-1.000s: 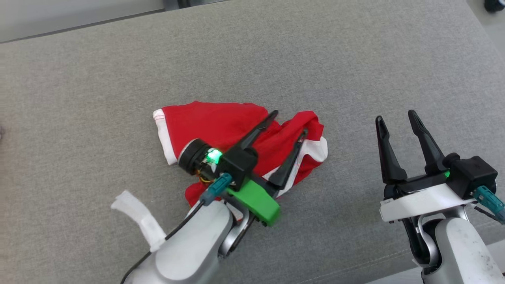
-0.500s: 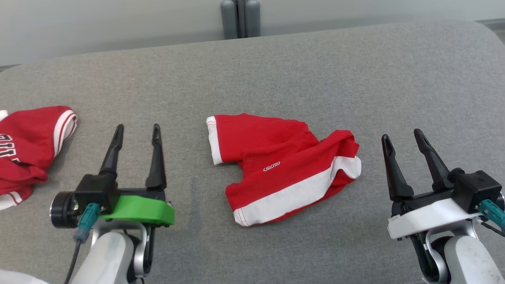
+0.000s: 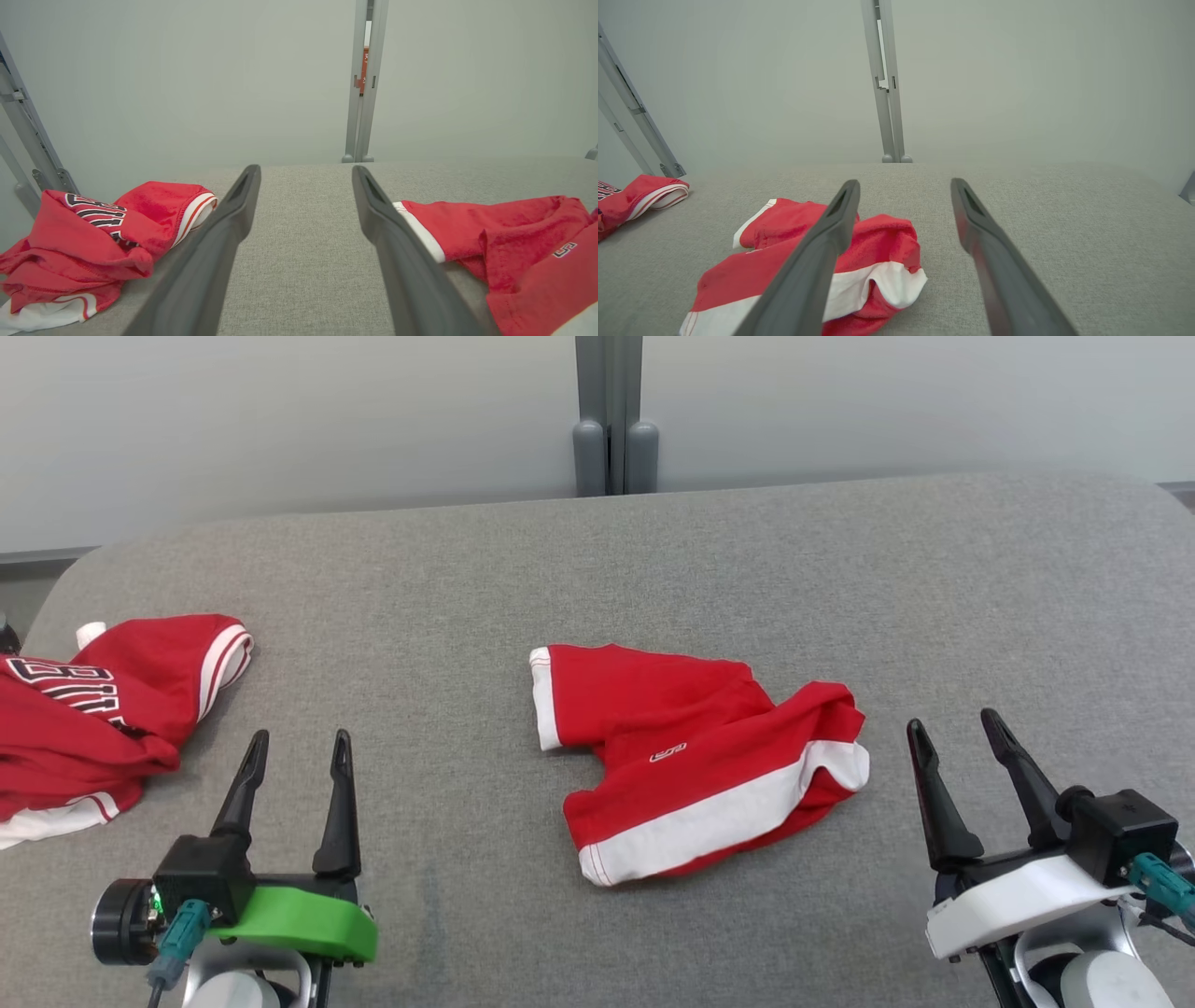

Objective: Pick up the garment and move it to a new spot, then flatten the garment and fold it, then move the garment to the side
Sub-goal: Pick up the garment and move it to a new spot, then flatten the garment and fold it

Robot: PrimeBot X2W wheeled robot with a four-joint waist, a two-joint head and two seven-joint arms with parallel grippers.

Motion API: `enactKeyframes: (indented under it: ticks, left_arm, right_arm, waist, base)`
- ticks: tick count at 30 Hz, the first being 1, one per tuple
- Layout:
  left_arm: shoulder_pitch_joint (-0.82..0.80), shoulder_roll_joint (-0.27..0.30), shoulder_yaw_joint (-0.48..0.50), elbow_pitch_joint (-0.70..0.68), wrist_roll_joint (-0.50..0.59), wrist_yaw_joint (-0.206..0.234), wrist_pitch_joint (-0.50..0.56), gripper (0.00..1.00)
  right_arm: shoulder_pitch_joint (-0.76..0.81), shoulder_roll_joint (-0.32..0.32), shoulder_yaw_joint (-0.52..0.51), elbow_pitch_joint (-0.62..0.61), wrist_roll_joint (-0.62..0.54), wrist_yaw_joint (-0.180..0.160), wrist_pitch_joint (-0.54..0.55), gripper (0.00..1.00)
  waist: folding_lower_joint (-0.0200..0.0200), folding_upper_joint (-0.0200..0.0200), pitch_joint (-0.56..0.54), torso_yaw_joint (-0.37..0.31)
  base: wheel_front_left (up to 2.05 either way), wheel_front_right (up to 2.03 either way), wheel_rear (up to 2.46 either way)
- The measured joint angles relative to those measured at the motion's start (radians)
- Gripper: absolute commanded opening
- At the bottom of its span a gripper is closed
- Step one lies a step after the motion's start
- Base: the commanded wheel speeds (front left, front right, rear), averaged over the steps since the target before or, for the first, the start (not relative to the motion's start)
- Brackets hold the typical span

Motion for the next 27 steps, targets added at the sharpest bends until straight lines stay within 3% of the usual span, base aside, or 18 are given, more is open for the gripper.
enactKeyframes:
  ticks: [27]
  left_arm:
    - [0.024,0.005,-0.029,0.005,0.011,-0.008,0.012,1.0]
  right_arm:
    - [0.028,0.013,-0.022,-0.016,-0.001,0.0,0.006,1.0]
  waist:
    - [0.0,0.0,0.002,-0.01]
  base:
    - [0.0,0.0,0.0]
